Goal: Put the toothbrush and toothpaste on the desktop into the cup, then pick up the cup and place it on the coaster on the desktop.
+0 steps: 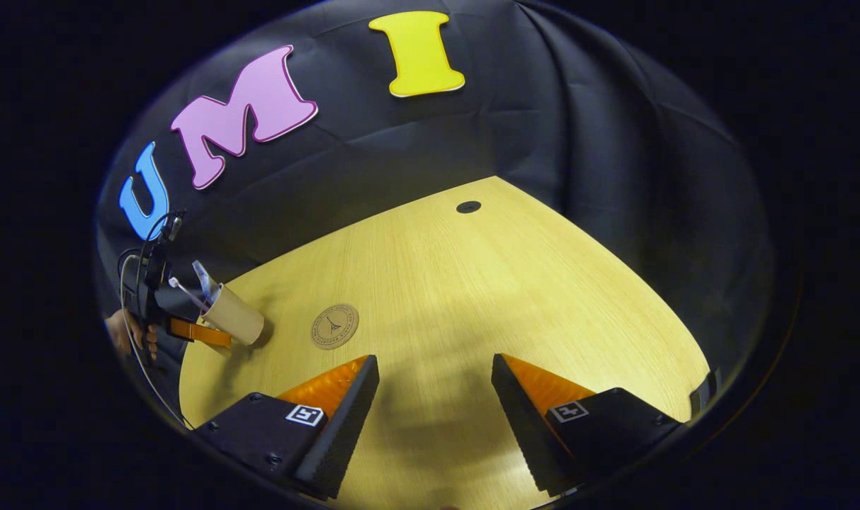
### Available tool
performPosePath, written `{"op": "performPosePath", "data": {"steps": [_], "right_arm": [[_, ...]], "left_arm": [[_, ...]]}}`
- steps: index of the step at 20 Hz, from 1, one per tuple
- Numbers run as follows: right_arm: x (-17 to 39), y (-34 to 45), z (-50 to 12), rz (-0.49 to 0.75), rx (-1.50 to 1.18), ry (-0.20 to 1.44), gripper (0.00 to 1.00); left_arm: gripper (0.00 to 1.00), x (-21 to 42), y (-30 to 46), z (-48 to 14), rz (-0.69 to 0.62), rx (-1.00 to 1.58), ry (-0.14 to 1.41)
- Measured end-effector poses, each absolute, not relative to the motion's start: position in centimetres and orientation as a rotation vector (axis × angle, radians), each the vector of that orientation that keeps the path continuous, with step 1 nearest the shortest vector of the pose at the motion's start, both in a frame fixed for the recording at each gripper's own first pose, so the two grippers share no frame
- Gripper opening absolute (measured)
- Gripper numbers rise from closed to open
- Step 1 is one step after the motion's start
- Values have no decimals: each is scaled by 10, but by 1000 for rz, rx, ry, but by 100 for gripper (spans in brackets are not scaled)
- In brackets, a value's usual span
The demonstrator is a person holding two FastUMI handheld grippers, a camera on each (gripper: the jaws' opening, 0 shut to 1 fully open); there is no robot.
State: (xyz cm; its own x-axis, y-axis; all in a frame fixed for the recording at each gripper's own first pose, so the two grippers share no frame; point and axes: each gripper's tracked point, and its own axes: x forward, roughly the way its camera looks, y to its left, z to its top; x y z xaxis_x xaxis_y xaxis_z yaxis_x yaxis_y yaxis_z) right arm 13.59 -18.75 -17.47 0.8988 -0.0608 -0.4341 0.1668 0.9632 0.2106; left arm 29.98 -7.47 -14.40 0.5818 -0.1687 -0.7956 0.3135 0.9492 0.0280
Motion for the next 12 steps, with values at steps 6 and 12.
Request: {"op": "performPosePath", "data": {"steps": [6,12], "right_arm": [[119,-217,-169,-174,267,419,99],[98,-250,-169,-250,301,399,98]], "left_arm": [[21,304,-123,-138,-358,237,902],[21,311,-174,-142,-435,307,907]]}}
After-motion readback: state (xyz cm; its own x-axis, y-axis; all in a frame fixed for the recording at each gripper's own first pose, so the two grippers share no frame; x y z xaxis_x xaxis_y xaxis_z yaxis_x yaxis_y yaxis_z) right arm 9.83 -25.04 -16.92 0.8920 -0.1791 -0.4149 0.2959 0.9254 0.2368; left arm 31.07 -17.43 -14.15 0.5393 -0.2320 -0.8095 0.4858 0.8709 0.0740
